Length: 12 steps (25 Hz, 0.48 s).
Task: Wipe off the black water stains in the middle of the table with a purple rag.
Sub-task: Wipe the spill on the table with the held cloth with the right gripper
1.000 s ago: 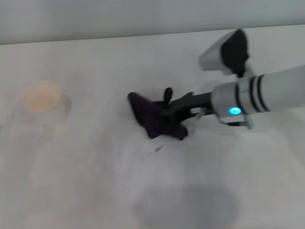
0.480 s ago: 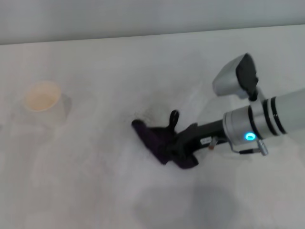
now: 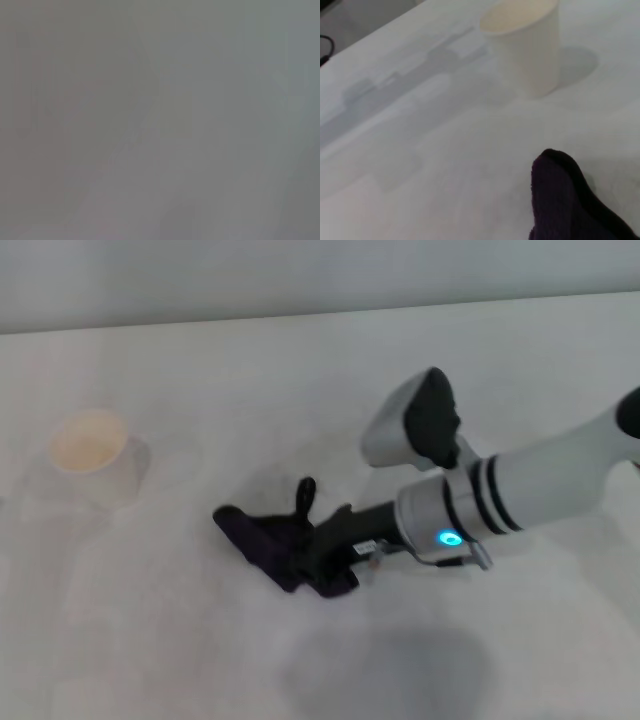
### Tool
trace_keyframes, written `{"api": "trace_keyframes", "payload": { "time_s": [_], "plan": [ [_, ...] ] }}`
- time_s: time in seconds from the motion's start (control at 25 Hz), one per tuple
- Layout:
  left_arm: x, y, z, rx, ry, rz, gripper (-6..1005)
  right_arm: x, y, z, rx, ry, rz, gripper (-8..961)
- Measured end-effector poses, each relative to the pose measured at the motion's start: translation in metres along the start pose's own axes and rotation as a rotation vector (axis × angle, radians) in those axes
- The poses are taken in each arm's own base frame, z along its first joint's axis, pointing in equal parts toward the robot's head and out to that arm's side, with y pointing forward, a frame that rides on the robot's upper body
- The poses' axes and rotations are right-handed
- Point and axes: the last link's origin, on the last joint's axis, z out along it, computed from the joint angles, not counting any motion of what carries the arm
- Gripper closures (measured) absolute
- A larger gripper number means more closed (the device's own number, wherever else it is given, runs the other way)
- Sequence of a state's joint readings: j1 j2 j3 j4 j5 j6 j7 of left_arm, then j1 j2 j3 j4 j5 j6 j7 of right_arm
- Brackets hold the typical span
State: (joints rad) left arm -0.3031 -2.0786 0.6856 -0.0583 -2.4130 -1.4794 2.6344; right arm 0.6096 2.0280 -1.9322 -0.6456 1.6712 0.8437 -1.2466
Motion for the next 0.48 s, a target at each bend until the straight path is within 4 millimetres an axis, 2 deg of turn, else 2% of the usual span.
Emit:
{"api": "trace_keyframes", "payload": {
  "time_s": [0.24,0.48],
  "plan": [
    [0.000,0.001,0.004,-0.005,-0.001,-0.010,138,-0.024,-0.012,0.006,0.111,-0.039,-0.055,869],
    [0.001,0.000,0.005,-0.005,0.003,-0.014,138,-0.030,-0.040,-0.009,0.222,-0.081,-0.017,870]
  ]
}}
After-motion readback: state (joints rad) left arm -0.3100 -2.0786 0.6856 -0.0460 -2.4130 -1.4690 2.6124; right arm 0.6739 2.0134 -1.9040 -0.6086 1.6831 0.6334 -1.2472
